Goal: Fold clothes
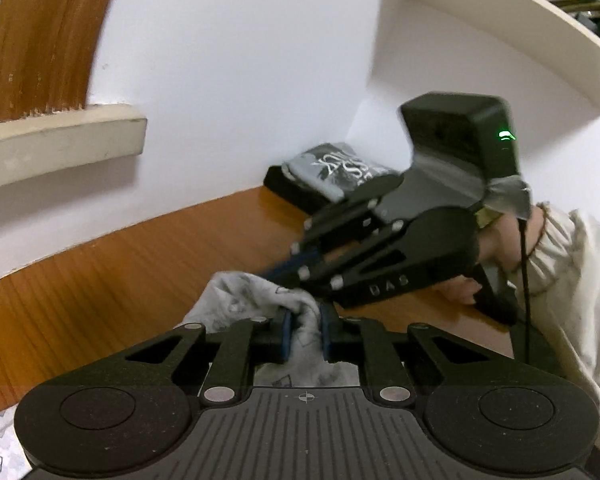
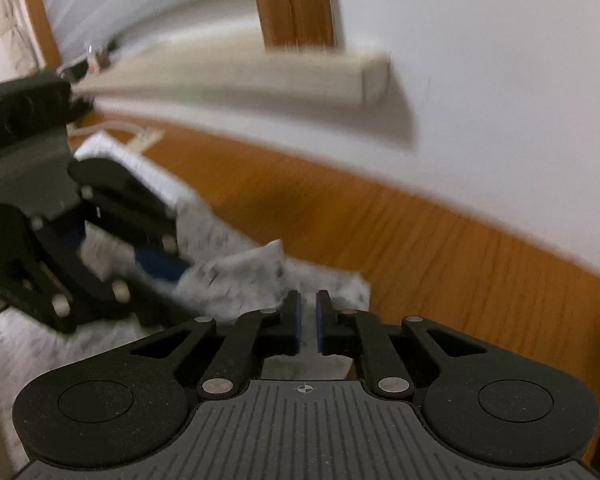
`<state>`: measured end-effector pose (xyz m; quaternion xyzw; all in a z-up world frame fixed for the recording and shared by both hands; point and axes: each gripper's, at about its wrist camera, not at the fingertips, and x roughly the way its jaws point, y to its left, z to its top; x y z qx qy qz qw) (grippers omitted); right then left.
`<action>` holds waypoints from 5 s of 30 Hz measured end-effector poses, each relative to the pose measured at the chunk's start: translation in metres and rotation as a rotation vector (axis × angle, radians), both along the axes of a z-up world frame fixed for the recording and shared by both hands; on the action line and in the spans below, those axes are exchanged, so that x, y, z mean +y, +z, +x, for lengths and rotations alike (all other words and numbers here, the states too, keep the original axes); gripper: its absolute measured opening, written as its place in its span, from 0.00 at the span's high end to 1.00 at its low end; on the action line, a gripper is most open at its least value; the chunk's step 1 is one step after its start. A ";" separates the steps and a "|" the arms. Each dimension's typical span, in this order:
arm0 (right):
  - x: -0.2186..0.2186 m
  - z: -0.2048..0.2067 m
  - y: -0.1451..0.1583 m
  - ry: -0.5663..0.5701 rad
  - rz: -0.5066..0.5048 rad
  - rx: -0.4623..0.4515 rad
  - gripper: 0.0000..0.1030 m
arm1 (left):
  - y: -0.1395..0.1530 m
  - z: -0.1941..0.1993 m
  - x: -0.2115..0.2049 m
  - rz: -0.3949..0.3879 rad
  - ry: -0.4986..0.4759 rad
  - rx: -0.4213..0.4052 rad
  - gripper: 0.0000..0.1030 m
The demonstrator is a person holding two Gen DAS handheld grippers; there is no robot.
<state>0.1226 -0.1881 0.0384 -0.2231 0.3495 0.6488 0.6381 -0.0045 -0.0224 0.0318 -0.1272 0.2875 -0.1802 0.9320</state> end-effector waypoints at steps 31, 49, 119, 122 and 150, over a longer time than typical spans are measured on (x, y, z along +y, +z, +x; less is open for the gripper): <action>-0.050 -0.034 0.014 0.069 0.140 -0.130 0.78 | 0.001 0.018 0.044 -0.032 0.056 0.086 0.76; -0.034 -0.039 0.013 0.144 0.177 -0.137 0.91 | -0.004 0.036 0.034 0.088 -0.043 0.161 0.84; 0.003 -0.301 0.040 -0.088 0.263 -0.215 0.37 | 0.012 -0.330 0.307 0.110 0.497 0.024 0.27; 0.017 -0.344 0.036 -0.052 0.283 -0.180 0.33 | 0.001 -0.329 0.319 0.062 0.463 0.022 0.26; 0.112 -0.535 -0.023 0.106 0.307 -0.271 0.31 | -0.004 -0.327 0.340 -0.056 0.403 0.042 0.16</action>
